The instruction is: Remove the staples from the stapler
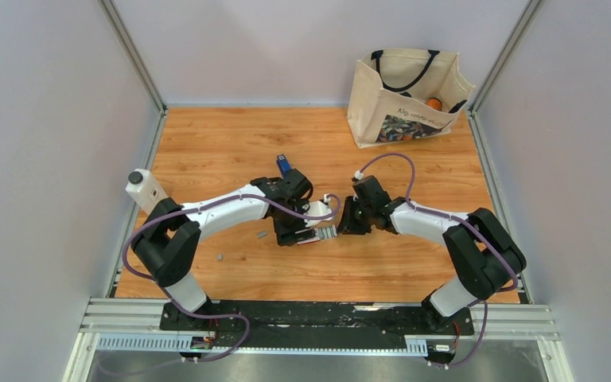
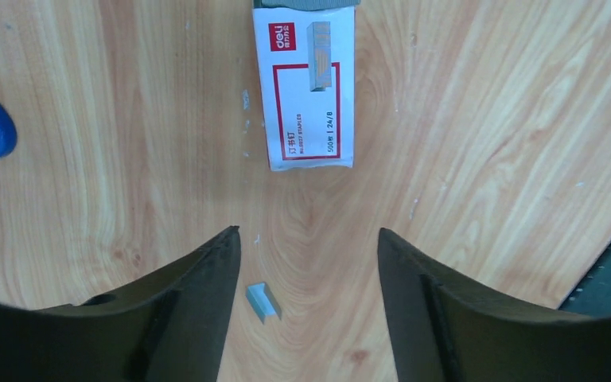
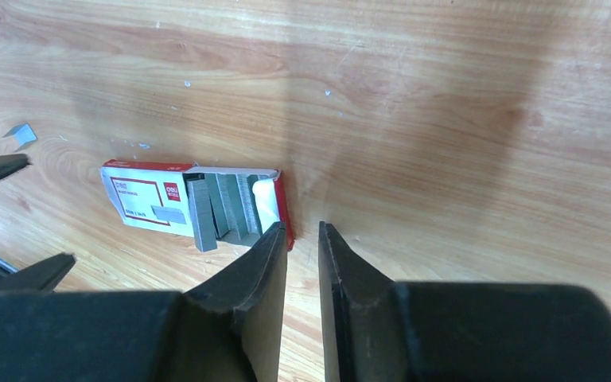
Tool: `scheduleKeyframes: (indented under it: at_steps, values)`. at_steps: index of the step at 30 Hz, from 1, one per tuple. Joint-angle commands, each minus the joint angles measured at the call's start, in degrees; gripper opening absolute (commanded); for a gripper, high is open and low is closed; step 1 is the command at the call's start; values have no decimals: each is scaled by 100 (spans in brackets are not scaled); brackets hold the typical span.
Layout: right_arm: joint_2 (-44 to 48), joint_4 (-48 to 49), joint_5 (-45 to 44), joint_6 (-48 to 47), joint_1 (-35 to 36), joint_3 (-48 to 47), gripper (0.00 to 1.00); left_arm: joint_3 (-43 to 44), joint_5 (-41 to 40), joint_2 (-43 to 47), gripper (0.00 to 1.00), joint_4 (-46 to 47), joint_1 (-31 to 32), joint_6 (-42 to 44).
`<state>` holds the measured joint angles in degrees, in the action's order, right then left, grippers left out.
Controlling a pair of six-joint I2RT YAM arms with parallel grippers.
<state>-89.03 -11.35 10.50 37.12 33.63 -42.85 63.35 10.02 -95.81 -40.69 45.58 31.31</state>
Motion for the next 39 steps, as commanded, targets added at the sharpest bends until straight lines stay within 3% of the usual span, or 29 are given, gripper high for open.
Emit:
scheduleKeyframes:
  at_steps: [1, 5, 10, 19, 30, 39]
  values:
    - [97, -183, -189, -188, 47, -197, 26, 81, 491, 501, 78, -124, -58, -54]
    - [35, -148, -128, -188, 56, -250, 27, 300, 983, 327, 84, -54, -41, -379]
    - [210, -463, -346, -424, 56, -417, 28, 415, 940, -174, 85, 210, 47, -556]
    - [449, -799, -690, -1252, -14, -637, 48, 406, 826, -552, 85, 324, 47, -591]
    - [-465, -209, -329, -803, -163, -944, 47, 221, 422, -606, 82, 782, 47, -802]
    - [720, 142, -444, -803, -155, -49, 43, 98, 904, -210, 82, 632, -14, -749]
